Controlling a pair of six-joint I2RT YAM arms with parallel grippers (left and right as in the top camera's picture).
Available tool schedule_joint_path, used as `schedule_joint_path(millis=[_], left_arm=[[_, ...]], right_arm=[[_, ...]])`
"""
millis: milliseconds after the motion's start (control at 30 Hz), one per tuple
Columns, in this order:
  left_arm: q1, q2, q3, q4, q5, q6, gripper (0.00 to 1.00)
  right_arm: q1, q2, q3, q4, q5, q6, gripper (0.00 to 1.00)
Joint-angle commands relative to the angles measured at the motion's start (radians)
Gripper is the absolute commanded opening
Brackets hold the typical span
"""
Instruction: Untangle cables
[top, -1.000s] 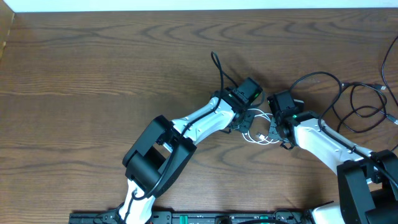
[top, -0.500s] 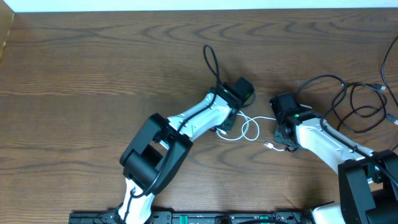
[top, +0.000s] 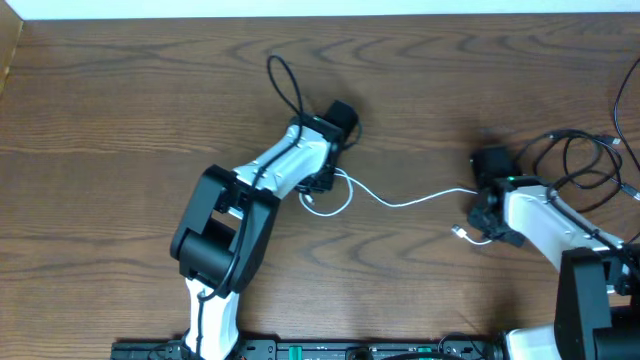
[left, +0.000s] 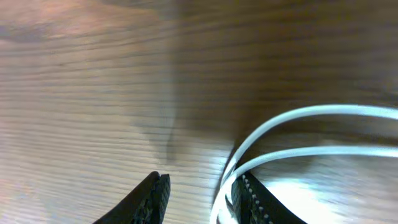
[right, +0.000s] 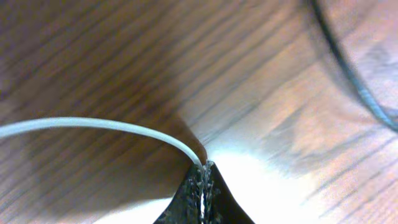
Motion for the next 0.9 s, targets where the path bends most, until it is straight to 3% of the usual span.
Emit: schedule_joint_path(millis=[0, 133, 400, 633, 867], left_arm=[[0.041, 0.034, -0.022, -0.017, -0.012, -0.011, 0.31], [0.071, 0.030, -0.021, -0.025, -0.012, -0.011, 0.08], [0.103, -0.089, -0.021, -0.046, -0.012, -0.010, 0.08], [0.103, -0.293, -0.021, -0.040, -0.007, -0.011, 0.08], [0.103, -0.477, -0.021, -0.041, 0.159, -0.006, 0.08]], right_arm=[[-0.058, 0.026, -0.026, -0.005, -0.005, 0.023, 0.01], [-0.108, 0.026, -0.026, -0.006, -0.006, 0.023, 0.01], [-0.132, 0.026, -0.026, 0.001, -0.019, 0.023, 0.01], [-0.132, 0.026, -0.026, -0.001, -0.025, 0.023, 0.01], [-0.132, 0.026, -0.026, 0.000, -0.050, 0.023, 0.01]])
